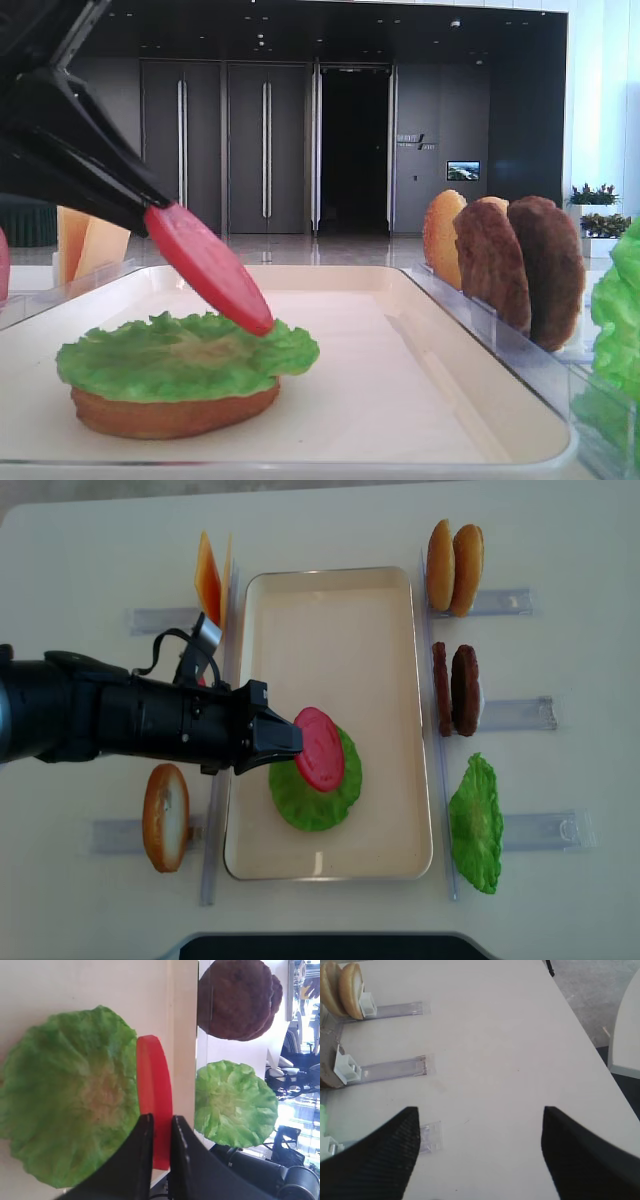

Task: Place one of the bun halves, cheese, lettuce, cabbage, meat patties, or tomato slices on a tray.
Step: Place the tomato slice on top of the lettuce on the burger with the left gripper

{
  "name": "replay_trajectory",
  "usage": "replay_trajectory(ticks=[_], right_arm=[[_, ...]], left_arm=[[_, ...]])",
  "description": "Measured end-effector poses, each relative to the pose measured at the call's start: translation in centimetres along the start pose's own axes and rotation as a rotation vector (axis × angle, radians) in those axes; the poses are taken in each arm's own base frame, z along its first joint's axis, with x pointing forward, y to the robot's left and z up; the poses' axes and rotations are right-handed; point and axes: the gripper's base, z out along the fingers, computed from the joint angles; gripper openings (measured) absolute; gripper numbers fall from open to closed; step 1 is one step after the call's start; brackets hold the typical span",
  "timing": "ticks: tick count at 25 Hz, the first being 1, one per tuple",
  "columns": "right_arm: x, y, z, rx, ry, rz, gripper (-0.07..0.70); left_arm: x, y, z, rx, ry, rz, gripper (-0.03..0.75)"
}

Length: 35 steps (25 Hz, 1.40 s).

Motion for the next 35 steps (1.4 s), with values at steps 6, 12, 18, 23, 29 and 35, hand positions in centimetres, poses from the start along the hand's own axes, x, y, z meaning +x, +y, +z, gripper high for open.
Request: replay_trajectory(ticks=[6, 12, 18, 23, 29, 35], right_arm=[[0.0, 0.0, 0.0, 0.0, 0.0, 0.0, 0.514], [0.0, 0.0, 0.0, 0.0, 0.0, 0.0, 0.514], [0.0, 0.0, 0.0, 0.0, 0.0, 0.0, 0.514], [0.0, 0.0, 0.0, 0.0, 0.0, 0.0, 0.514], [0.0, 0.0, 0.0, 0.0, 0.0, 0.0, 0.514], [0.0, 0.0, 0.0, 0.0, 0.0, 0.0, 0.514]], left_arm=[[-0.2, 0.2, 0.5, 0.028, -0.008, 0.01, 0.06], [-0.5, 0.4, 0.9, 0.059, -0.018, -0.003, 0.06], [-0.3, 0.9, 1.5, 0.066, 0.017, -0.021, 0.06], [-0.3, 0.8, 1.5, 0.065, 0.02, -0.023, 0.06], [-0.5, 1.1, 1.0, 0.072, 0.03, -0.042, 0.06], [-0.6, 1.6, 0.4, 0.064, 0.043, -0.059, 0.06]])
